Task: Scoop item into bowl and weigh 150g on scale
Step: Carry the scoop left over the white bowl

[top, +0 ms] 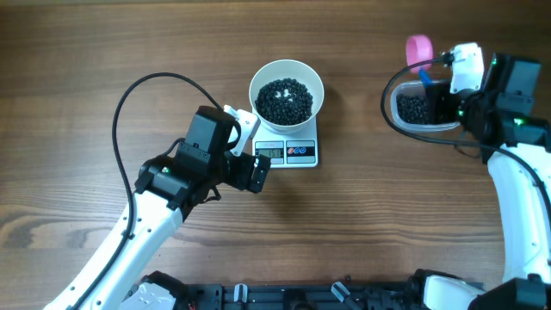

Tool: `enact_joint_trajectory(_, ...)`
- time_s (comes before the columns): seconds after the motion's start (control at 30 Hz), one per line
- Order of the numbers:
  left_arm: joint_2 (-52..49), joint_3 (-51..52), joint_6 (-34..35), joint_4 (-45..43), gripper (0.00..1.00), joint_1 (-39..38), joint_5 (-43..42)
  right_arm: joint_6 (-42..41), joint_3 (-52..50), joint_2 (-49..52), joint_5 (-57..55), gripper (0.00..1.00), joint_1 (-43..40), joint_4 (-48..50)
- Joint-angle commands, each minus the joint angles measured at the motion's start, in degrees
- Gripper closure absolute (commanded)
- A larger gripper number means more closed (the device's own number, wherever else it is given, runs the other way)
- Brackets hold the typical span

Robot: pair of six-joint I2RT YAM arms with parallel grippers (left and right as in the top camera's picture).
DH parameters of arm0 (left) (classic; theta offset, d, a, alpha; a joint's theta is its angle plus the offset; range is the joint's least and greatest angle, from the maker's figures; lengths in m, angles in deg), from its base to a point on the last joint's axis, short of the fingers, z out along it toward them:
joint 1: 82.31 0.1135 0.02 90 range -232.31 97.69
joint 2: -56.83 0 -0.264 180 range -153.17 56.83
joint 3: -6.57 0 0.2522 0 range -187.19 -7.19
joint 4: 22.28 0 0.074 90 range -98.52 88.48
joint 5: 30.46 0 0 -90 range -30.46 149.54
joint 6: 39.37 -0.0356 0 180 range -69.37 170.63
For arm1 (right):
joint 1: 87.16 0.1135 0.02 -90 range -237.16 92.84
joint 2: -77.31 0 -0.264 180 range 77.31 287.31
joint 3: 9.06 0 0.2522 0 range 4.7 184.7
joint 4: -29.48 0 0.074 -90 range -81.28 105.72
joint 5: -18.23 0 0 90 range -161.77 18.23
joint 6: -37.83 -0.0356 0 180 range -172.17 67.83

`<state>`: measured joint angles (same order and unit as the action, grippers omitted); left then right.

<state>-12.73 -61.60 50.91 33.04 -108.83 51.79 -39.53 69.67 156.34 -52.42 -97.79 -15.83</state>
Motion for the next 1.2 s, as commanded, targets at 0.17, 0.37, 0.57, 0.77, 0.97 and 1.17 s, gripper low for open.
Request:
enact_joint_trajectory(0.17,-0.22,-1.05,0.17,-0.15,0.00,-0.26,0.33,-24.28,0.04,-1.99,25.66,0.96,0.85,15.37)
enact_joint_trajectory(0.37,-0.22,-1.05,0.17,-0.15,0.00,-0.26,0.31,-25.99,0.04,-1.99,26.86,0.95,5.27,19.34)
enact_joint_trajectory(0.57,-0.22,-1.05,0.15,-0.15,0.00,-0.26,0.31,-20.90,0.04,-1.11,22.80,0.95,11.41,19.30)
enact_joint_trajectory(0.77,-0.22,-1.05,0.17,-0.15,0.00,-0.26,0.31,-15.69,0.04,0.31,17.14,0.95,17.05,19.28)
enact_joint_trajectory(0.97,-0.22,-1.05,0.15,-0.15,0.00,-0.26,0.33,-13.44,0.04,3.06,15.08,0.95,21.51,18.86)
enact_joint_trajectory(1.17,-0.22,-1.05,0.15,-0.15,0.00,-0.26,0.33,-12.61,0.04,5.60,14.38,0.95,25.31,18.86)
